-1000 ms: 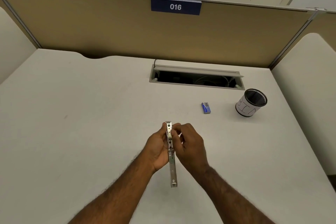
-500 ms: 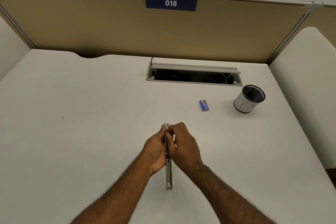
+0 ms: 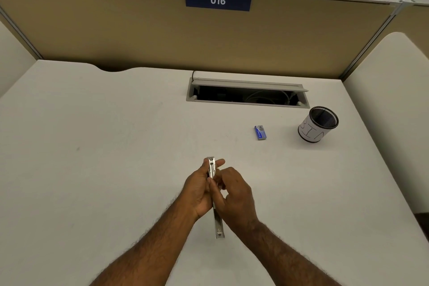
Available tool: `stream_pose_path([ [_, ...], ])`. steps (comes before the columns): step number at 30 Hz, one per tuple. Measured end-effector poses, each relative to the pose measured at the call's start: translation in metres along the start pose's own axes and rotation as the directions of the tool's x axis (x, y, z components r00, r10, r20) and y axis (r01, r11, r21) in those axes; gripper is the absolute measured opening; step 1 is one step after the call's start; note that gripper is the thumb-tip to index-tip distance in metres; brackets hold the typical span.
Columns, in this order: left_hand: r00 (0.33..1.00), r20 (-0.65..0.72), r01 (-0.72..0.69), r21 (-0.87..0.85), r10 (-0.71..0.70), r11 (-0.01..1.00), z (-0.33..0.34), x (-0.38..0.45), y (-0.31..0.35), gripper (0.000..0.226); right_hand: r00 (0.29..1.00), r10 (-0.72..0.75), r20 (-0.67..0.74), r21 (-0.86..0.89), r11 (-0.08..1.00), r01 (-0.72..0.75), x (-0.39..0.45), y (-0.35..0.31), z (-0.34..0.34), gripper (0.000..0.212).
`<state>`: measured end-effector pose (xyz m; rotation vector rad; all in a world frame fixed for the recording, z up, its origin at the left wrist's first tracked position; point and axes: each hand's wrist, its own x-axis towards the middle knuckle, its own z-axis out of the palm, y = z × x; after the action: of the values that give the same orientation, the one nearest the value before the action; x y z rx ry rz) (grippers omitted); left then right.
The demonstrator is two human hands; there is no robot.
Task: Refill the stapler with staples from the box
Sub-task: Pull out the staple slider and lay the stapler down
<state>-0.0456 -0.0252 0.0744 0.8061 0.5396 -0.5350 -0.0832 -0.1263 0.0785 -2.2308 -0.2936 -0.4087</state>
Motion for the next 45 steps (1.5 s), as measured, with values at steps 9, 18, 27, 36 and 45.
stream_pose_path([
  [9, 0.993, 0.116, -0.020, 0.071, 0.012, 0.997, 0.000, 0.001, 0.002, 0.048, 0.958, 0.285, 0.028, 0.319, 0.906, -0.279, -0.005, -0.002, -0.005, 0.002],
  [18, 0.994, 0.076, -0.097, 0.204, 0.083, 0.974, 0.005, 0.006, -0.005, 0.047, 0.727, 0.655, 0.205, 0.399, 0.623, -0.673, 0.023, 0.014, -0.011, 0.008],
  [27, 0.992, -0.026, -0.114, 0.227, 0.123, 0.967, 0.002, 0.012, -0.010, 0.038, 0.701, 0.664, 0.261, 0.303, 0.633, -0.712, 0.040, 0.024, -0.012, 0.009],
  [36, 0.993, -0.047, -0.091, 0.265, 0.108, 0.960, -0.003, 0.011, -0.010, 0.040, 0.611, 0.688, 0.391, 0.313, 0.525, -0.791, 0.046, 0.028, -0.015, 0.012],
  [45, 0.990, -0.073, -0.092, 0.285, 0.117, 0.954, -0.004, 0.012, -0.009, 0.040, 0.628, 0.668, 0.400, 0.305, 0.549, -0.778, 0.048, 0.028, -0.014, 0.010],
])
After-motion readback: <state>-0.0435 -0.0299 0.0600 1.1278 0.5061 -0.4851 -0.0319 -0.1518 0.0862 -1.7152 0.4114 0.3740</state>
